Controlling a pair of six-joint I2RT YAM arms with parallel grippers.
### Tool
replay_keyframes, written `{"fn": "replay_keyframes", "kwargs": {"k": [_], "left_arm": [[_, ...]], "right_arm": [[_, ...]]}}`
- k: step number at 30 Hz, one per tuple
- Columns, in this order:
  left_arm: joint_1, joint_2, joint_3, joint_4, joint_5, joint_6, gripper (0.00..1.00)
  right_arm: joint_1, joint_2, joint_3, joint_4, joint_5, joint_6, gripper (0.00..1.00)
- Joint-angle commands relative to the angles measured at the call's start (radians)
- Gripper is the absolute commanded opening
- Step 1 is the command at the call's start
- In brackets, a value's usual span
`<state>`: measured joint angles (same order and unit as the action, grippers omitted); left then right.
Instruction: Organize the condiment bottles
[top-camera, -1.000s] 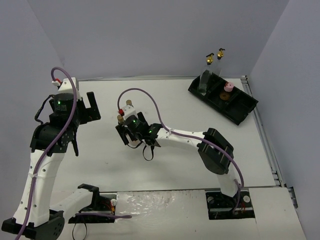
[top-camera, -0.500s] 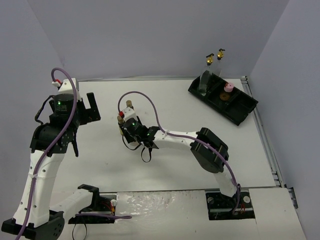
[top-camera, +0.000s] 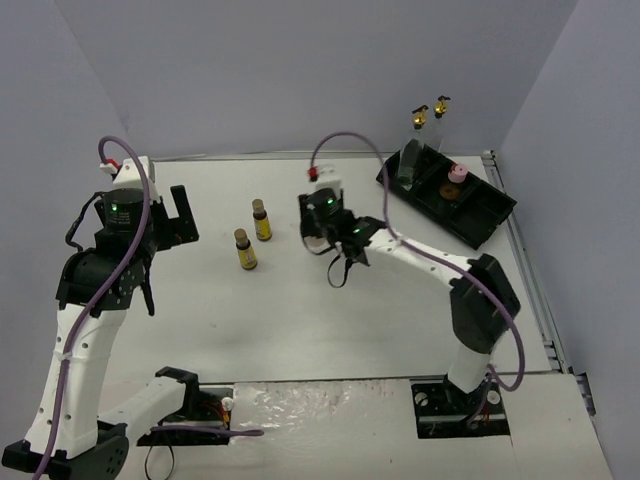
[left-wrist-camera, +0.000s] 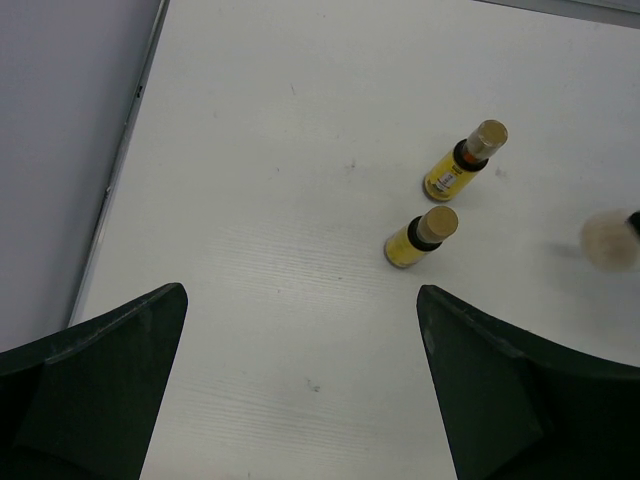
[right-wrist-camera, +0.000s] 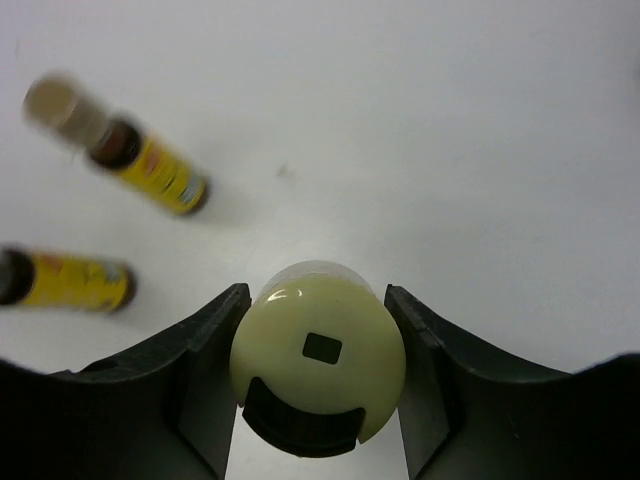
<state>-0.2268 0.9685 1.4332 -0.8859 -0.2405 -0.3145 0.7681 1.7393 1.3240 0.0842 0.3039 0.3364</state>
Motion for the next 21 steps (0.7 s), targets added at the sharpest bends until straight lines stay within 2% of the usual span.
{"fn": "replay_keyframes", "kwargs": {"k": [1,5,10,21], "left_arm": [[0.010,-0.016,0.061,0.041,-0.013,0.017,0.97],[0.014,-0.010,0.049,0.057,-0.003,0.008,0.97],[0.015,-0.011,0.023,0.087,0.015,-0.008,0.97],[0.015,-0.006,-0.018,0.130,0.041,-0.025,0.97]], "right_arm": [[-0.306,-0.188,-0.017,-0.007,-0.017,0.095,0.00],[-0.488,-0.200,0.007,-0.043,-0.044,0.122,0.00],[-0.642,-0.160,0.019,-0.042,-0.118,0.186,0.00],[-0.712,-0.018,0.074,0.015,-0.027,0.191,0.00]]}}
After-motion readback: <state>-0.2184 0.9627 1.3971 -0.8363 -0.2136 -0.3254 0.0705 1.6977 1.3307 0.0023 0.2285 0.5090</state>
